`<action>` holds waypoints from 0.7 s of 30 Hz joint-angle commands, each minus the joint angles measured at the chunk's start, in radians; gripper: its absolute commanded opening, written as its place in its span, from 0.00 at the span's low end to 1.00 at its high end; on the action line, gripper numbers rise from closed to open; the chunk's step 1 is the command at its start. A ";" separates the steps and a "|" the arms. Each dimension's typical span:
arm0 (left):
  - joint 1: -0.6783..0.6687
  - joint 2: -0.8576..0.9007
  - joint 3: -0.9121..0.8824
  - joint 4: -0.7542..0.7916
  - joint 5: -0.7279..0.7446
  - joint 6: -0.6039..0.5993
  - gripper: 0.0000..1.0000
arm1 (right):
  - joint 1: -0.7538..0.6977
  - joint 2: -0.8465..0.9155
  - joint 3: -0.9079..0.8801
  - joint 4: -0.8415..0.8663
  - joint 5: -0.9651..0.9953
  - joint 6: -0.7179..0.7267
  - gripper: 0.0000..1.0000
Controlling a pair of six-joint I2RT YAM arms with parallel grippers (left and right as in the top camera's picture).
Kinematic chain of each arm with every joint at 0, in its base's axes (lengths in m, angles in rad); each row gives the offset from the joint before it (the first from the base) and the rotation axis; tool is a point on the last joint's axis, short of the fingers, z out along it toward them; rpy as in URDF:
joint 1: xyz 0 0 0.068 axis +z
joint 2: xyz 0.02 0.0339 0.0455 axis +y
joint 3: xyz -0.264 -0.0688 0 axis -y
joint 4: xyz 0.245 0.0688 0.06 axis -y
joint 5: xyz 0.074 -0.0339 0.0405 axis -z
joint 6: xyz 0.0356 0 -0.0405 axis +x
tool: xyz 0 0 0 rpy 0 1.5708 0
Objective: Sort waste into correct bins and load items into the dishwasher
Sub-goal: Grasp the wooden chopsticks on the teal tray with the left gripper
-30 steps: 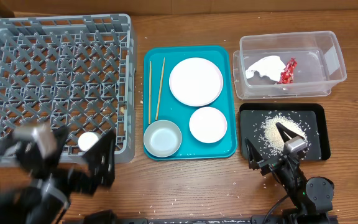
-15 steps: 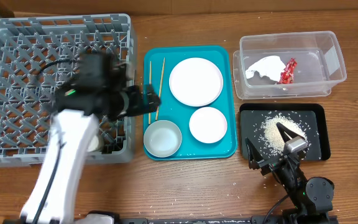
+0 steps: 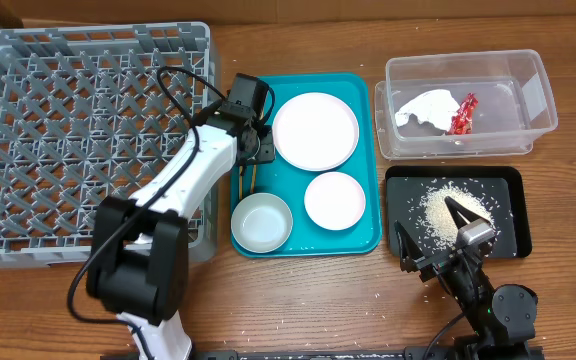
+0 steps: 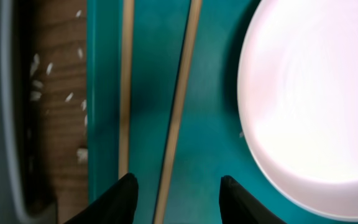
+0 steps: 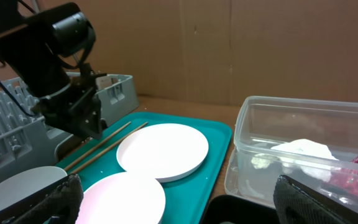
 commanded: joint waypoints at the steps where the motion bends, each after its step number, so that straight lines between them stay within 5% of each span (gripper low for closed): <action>1: -0.001 0.066 0.024 0.043 -0.035 0.049 0.53 | -0.002 -0.010 -0.010 0.006 0.007 0.004 1.00; 5: -0.001 0.129 0.024 0.069 -0.057 0.058 0.51 | -0.002 -0.010 -0.010 0.006 0.007 0.005 1.00; 12: -0.001 0.148 0.037 0.048 -0.053 0.070 0.04 | -0.002 -0.010 -0.010 0.006 0.007 0.005 1.00; 21: 0.027 0.100 0.374 -0.346 -0.077 0.098 0.04 | -0.002 -0.010 -0.010 0.006 0.007 0.004 1.00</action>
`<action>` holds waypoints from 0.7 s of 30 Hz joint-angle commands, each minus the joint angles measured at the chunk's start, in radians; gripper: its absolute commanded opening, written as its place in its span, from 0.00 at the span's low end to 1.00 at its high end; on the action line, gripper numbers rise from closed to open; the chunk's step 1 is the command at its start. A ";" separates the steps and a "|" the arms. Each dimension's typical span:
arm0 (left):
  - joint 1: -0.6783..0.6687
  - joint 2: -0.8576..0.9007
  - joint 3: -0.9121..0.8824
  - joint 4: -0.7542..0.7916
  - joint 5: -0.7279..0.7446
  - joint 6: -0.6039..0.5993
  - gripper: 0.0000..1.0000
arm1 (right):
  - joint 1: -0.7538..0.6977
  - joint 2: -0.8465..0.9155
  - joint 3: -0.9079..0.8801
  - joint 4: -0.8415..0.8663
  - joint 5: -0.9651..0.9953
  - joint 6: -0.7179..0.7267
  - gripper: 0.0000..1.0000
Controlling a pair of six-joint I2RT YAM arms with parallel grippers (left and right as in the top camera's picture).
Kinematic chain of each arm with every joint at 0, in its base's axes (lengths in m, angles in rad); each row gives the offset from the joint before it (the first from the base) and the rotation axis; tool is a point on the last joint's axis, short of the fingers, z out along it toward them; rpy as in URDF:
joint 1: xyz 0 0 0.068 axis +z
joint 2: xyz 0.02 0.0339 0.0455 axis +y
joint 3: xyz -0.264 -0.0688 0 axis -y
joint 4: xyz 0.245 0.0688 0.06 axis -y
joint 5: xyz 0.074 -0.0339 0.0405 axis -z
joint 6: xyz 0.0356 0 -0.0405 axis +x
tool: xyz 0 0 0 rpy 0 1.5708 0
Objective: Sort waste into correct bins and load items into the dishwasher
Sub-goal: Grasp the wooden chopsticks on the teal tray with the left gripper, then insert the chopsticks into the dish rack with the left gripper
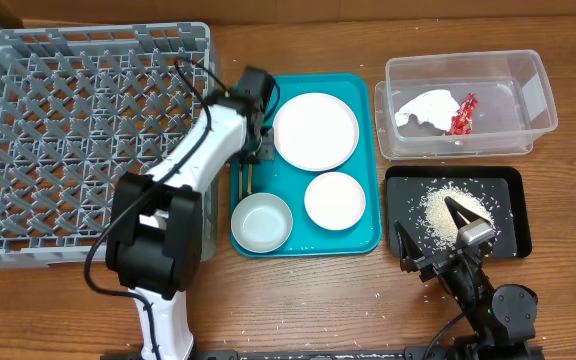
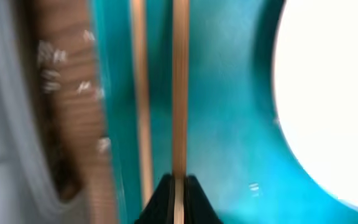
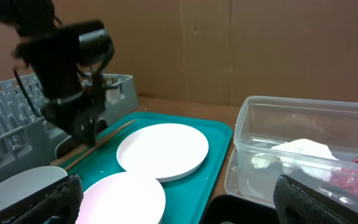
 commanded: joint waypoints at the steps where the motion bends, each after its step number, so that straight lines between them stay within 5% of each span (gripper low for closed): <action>1: 0.031 -0.047 0.204 -0.124 -0.050 0.020 0.04 | -0.002 -0.010 -0.010 0.005 0.007 0.004 1.00; 10: 0.167 -0.105 0.272 -0.286 -0.139 0.064 0.04 | -0.002 -0.010 -0.010 0.005 0.007 0.004 1.00; 16: 0.253 -0.054 0.244 -0.262 0.006 0.228 0.04 | -0.002 -0.010 -0.010 0.005 0.007 0.004 1.00; 21: 0.253 -0.026 0.244 -0.253 0.004 0.252 0.06 | -0.002 -0.010 -0.010 0.005 0.007 0.004 1.00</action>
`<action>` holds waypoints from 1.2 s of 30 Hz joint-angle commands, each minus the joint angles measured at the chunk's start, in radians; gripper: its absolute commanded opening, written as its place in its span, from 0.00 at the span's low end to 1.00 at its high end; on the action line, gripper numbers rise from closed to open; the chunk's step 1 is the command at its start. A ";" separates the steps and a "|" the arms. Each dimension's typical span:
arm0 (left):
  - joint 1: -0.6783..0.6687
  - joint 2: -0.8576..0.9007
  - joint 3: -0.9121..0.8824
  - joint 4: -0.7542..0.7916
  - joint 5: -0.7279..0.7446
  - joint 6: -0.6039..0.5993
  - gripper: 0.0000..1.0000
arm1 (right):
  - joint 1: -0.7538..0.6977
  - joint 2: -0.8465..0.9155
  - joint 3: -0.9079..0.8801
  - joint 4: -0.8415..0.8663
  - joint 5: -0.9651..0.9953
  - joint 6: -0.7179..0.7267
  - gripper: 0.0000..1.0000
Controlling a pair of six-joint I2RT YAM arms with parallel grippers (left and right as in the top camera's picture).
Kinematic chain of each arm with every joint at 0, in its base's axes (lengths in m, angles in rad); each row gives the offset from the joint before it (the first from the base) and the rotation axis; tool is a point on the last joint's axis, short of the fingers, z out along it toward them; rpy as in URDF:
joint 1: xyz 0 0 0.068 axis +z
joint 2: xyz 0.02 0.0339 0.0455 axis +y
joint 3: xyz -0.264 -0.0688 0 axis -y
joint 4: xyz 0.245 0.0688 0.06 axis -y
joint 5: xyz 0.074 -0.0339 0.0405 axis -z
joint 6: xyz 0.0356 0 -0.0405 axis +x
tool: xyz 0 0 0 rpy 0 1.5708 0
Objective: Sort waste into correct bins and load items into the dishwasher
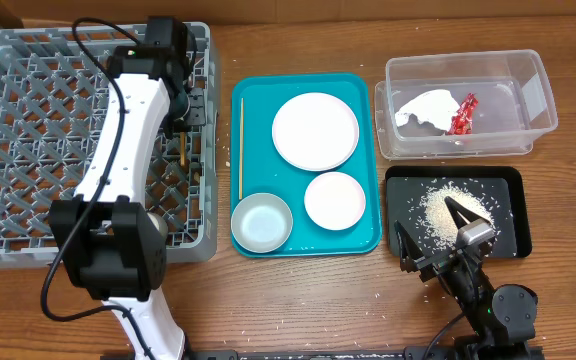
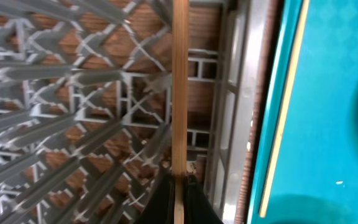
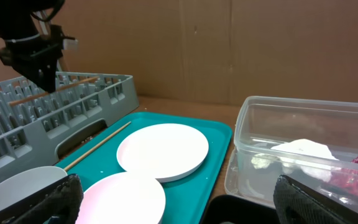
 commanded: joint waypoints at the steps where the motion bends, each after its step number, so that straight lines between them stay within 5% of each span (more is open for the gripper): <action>1: -0.007 0.039 -0.011 0.008 0.037 0.061 0.08 | -0.002 -0.010 -0.010 0.006 0.007 0.004 1.00; 7: -0.007 0.045 -0.007 0.009 0.051 0.048 0.10 | -0.002 -0.010 -0.010 0.006 0.007 0.004 1.00; 9: -0.007 0.039 0.013 -0.016 0.074 0.026 0.39 | -0.002 -0.010 -0.010 0.006 0.007 0.004 1.00; 10: -0.007 0.036 0.030 -0.032 0.084 0.011 0.42 | -0.002 -0.010 -0.010 0.006 0.007 0.005 1.00; 19: -0.043 0.034 0.210 -0.115 0.304 -0.048 0.24 | -0.002 -0.010 -0.010 0.006 0.007 0.004 1.00; 22: -0.098 0.042 0.182 -0.074 0.243 -0.050 0.18 | -0.002 -0.010 -0.010 0.006 0.007 0.004 1.00; 24: -0.140 0.048 0.134 -0.021 0.154 -0.079 0.20 | -0.002 -0.010 -0.010 0.006 0.007 0.004 1.00; 27: -0.200 0.052 -0.019 0.127 -0.014 -0.187 0.39 | -0.002 -0.010 -0.010 0.006 0.007 0.004 1.00; 36: -0.217 0.091 -0.268 0.348 0.020 -0.254 0.37 | -0.002 -0.010 -0.010 0.006 0.007 0.004 1.00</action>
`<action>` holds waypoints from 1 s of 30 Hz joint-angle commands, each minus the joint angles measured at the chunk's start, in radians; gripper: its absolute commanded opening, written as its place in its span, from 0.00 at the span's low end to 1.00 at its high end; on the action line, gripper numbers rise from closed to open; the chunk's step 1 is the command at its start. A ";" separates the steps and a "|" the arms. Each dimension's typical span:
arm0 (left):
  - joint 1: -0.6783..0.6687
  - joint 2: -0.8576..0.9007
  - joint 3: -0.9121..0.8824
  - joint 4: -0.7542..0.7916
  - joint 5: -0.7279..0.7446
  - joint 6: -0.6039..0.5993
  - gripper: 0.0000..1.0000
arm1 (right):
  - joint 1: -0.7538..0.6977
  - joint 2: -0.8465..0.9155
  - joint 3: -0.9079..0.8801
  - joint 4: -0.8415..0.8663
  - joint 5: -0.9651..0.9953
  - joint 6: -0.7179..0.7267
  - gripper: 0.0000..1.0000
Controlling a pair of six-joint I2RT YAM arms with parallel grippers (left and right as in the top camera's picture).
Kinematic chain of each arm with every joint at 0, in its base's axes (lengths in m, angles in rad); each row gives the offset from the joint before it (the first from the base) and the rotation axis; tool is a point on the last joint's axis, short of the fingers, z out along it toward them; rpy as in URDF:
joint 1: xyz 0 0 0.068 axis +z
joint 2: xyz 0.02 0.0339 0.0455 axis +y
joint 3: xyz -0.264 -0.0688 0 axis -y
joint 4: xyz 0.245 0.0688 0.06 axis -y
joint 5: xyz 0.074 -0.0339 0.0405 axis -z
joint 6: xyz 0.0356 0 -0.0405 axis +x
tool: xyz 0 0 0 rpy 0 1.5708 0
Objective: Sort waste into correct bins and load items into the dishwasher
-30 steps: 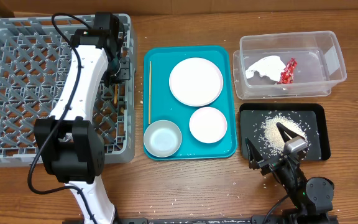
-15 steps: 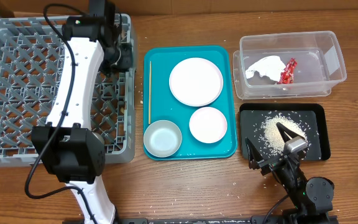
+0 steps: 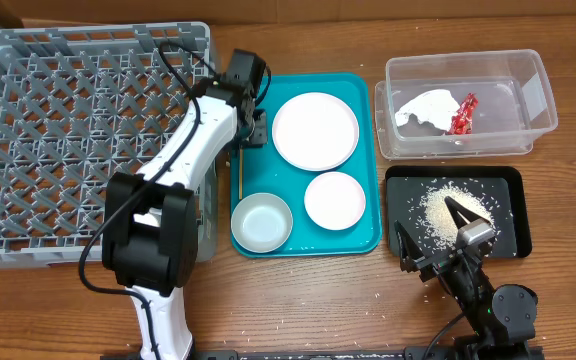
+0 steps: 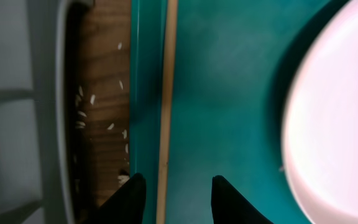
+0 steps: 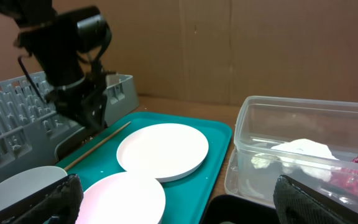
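Observation:
One wooden chopstick (image 4: 166,93) lies along the left edge of the teal tray (image 4: 229,93), also seen from overhead as a thin chopstick (image 3: 240,176). My left gripper (image 4: 178,186) hangs low over it, open, one finger on each side of the stick, nothing held. The grey dish rack (image 3: 68,130) stands to the left. A large white plate (image 3: 315,131), a small plate (image 3: 335,200) and a bowl (image 3: 262,221) sit on the tray. My right gripper (image 5: 179,199) is open and empty at the front right.
A clear bin (image 3: 463,105) at the back right holds white paper and a red wrapper. A black tray (image 3: 503,235) in front of it holds a pile of rice. Rice grains lie scattered on the wood between rack and tray and near the front edge.
My left gripper was shut on a chopstick over the rack's right side. Now it is open and empty, back over the tray's left edge, straddling the other chopstick. The right arm has not moved.
Two chopsticks lay on the tray's left side with my left gripper open over them. Then it was shut on one. Then it held that one over the rack, one stick left on the tray. Now it stands open over the remaining stick.

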 commanded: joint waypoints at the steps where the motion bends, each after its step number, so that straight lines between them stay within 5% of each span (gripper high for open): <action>1: 0.004 0.032 -0.058 0.029 0.002 -0.042 0.37 | -0.002 -0.010 -0.010 0.006 0.007 0.004 0.99; 10: 0.004 0.146 -0.065 0.028 0.064 0.019 0.35 | -0.002 -0.010 -0.010 0.006 0.007 0.004 1.00; 13: 0.005 0.153 -0.061 0.006 0.064 0.019 0.19 | -0.002 -0.010 -0.010 0.006 0.007 0.004 1.00; 21: 0.052 0.029 0.211 -0.258 0.076 0.024 0.11 | -0.002 -0.010 -0.010 0.006 0.007 0.004 1.00; 30: 0.092 -0.129 0.278 -0.312 0.051 0.183 0.09 | -0.002 -0.010 -0.010 0.006 0.007 0.004 0.99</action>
